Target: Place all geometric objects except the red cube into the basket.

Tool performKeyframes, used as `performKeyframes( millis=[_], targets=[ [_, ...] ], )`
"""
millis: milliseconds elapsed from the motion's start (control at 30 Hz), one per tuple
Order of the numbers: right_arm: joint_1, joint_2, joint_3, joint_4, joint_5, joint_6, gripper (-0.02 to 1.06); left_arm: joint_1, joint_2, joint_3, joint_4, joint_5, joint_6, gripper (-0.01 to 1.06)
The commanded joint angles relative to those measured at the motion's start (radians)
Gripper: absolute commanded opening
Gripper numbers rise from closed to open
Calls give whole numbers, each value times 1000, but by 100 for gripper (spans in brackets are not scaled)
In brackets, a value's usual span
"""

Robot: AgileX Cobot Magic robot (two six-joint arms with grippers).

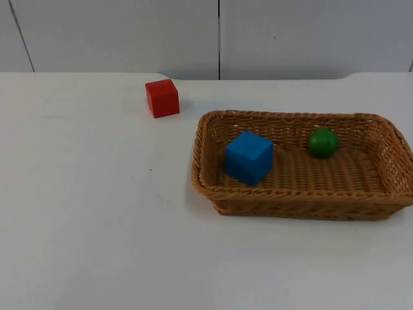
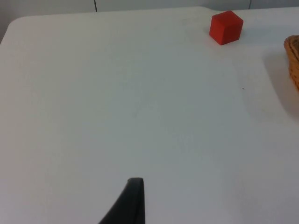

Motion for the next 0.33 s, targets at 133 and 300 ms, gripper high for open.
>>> performKeyframes(
  millis=[133,300],
  targets=[
    [-6,-2,1,2,-9,2,105,38,-4,4,7,-11,-6,102],
    [-6,-2,1,2,-9,2,105,114,-4,4,7,-11,-4,102]
  ],
)
